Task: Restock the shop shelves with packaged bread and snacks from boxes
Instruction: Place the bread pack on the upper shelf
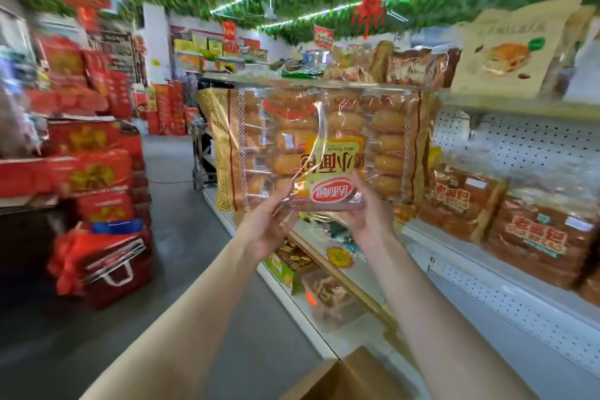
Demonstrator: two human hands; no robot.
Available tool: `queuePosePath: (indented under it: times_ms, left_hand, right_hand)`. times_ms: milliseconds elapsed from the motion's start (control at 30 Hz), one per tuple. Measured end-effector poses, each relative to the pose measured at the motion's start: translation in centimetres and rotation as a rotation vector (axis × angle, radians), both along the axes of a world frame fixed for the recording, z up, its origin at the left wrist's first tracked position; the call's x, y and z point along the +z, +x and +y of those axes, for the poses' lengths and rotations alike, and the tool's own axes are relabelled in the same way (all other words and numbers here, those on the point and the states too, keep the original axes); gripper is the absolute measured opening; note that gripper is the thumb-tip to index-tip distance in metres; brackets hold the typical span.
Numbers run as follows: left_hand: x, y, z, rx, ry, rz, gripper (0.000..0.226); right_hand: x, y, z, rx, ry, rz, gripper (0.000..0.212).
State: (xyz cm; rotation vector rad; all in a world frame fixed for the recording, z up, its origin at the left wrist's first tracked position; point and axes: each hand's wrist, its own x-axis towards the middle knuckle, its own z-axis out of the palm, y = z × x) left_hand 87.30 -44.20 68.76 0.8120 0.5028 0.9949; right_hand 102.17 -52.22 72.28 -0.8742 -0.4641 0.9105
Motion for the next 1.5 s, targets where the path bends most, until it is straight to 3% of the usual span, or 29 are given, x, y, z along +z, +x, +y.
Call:
queuePosePath:
  times_ms: [167, 333, 500, 533, 633, 800, 900, 1200, 1333, 1500]
  left_hand:
    - [1.7, -2.7, 6.6, 0.014, 0.057, -0.001, 0.041]
    - [3.4, -4.8, 15.8, 0.068, 0.109, 0.052, 0.060]
    - [5.1, -6.6, 24.2, 0.076, 0.115, 0.056, 0.069]
    - [5.5, -6.7, 25.6, 0.066, 0.108, 0.053, 0.067]
    - [6.1, -6.3, 29.4, 0.030, 0.100, 0.028, 0.059]
    - [7.1, -4.2, 36.0, -0.064, 0.110, 0.031, 0.040]
    - [7.9, -3.0, 41.7, -0.142, 0.125, 0.024, 0.029]
    - [10.0, 1.9, 56.8, -0.386, 0.148, -0.012, 0.045]
    - [9.9, 6.6, 60.3, -0.561, 0.153, 0.004, 0.075]
    - [10.8, 12.5, 62.7, -0.651, 0.180, -0.036, 0.066]
  right_hand:
    - [1.1, -2.7, 8.1, 0.006, 0.042, 0.019, 0.035]
    - [2.5, -4.7, 18.1, 0.062, 0.095, -0.051, 0.026]
    - [3.9, -6.5, 26.2, 0.033, 0.108, -0.027, 0.056]
    - [4.2, -6.6, 27.5, 0.038, 0.110, -0.026, 0.054]
    - [4.8, -6.2, 30.8, 0.007, 0.125, -0.030, 0.020]
    - [5.8, -5.0, 36.3, -0.142, 0.090, -0.098, 0.017]
    - [6.4, -4.4, 41.4, -0.250, 0.106, -0.099, 0.026]
    - [7.5, -1.7, 52.7, -0.518, 0.124, -0.060, 0.051]
    - [8.0, 1.3, 54.7, -0.651, 0.153, -0.100, 0.067]
    - [9.2, 5.1, 56.6, -0.768, 0.198, -0.077, 0.074]
